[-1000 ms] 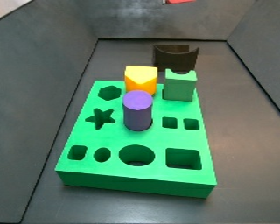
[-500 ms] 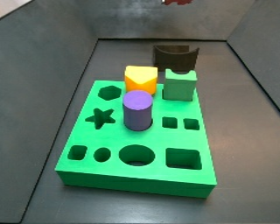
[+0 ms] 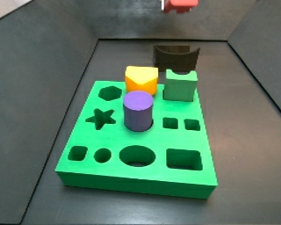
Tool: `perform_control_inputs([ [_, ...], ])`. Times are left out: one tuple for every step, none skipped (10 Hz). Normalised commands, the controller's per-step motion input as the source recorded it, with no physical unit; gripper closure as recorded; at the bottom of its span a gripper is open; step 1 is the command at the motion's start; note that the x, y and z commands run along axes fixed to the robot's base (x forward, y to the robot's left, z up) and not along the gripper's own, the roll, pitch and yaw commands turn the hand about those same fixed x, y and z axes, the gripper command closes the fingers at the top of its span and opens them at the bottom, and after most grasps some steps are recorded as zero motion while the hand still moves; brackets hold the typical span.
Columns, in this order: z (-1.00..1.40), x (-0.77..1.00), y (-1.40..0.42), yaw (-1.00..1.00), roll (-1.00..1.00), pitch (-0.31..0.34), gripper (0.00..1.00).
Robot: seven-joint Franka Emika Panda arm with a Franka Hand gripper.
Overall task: Pick up the square-circle object. Move up. Place the square-circle object on the fixture. Regrasp the square-circle object. Rotate the square-circle object. Move to above the board. Insert the square-circle object.
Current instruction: Place the square-circle object on the fixture.
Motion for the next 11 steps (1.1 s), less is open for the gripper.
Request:
perform_control_inputs([
  [-1.00,0.13,0.08,-0.17,-1.00,0.071,1.00],
  [-1.00,0.14,0.08,-0.18,-1.00,0.072,1.00],
  [-1.00,0.14,0.09,-0.19,-0.94,0.062,1.00],
  [-1.00,0.16,0.09,-0.17,-0.71,0.041,1.00],
  [-1.00,0.17,0.10,-0.15,-0.54,0.028,1.00],
  [-1.00,0.18,0.11,-0.13,-0.32,0.021,1.00],
  [-1.00,0.18,0.10,-0.12,-0.24,0.013,1.00],
  [-0.97,0.18,0.11,-0.10,-0.18,0.004,1.00],
  [-0.78,0.16,0.10,-0.09,-0.16,-0.006,1.00],
  [-0.55,0.12,0.07,-0.08,-0.14,-0.011,1.00],
  [-0.45,0.11,0.07,-0.06,-0.13,-0.013,1.00],
])
